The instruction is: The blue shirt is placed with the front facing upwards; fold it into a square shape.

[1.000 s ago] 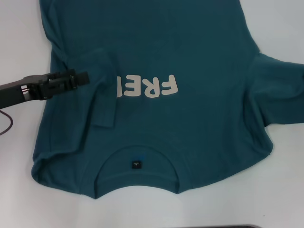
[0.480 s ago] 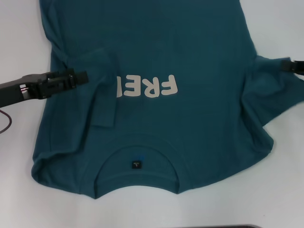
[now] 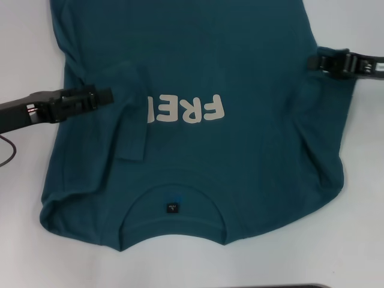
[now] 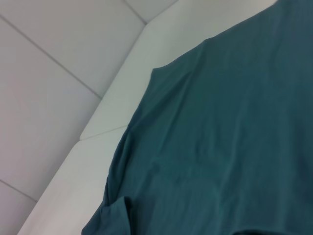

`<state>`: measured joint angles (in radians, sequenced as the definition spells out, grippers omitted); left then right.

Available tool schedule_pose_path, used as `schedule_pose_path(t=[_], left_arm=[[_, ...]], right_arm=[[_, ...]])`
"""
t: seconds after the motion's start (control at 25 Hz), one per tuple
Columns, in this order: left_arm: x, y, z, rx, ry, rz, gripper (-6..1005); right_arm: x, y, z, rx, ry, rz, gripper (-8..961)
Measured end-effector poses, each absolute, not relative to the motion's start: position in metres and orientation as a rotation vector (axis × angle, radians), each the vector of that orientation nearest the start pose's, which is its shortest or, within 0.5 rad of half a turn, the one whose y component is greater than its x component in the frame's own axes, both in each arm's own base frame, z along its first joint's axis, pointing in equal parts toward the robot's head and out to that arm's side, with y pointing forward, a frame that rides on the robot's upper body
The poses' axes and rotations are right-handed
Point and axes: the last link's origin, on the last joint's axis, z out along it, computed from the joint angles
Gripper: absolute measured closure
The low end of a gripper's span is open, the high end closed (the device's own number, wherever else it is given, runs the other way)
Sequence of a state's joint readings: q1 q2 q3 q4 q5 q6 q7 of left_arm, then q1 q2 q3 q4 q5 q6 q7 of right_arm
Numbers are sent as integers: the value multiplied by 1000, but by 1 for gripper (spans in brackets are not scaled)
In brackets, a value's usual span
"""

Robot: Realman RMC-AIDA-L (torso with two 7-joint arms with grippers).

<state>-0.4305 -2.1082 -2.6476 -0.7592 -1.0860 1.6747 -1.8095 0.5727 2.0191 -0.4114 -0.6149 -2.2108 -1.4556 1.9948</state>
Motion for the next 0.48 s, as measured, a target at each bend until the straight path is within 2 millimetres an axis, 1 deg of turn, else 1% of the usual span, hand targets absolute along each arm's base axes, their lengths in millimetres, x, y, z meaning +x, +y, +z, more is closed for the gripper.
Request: schedule_pose_path(t=[0.24, 0.36, 0.48], left_arm=[[-291, 302, 27, -2463, -1277, -885, 263], [-291, 302, 27, -2463, -1277, -884, 263], [-291, 303, 25, -2466, -1274, -873, 263]], right_arm=[[287, 364, 16, -2309, 1500, 681, 842], [279, 368, 4, -2338, 1496, 649, 823], [275, 373, -3, -2347, 1491, 627, 804]])
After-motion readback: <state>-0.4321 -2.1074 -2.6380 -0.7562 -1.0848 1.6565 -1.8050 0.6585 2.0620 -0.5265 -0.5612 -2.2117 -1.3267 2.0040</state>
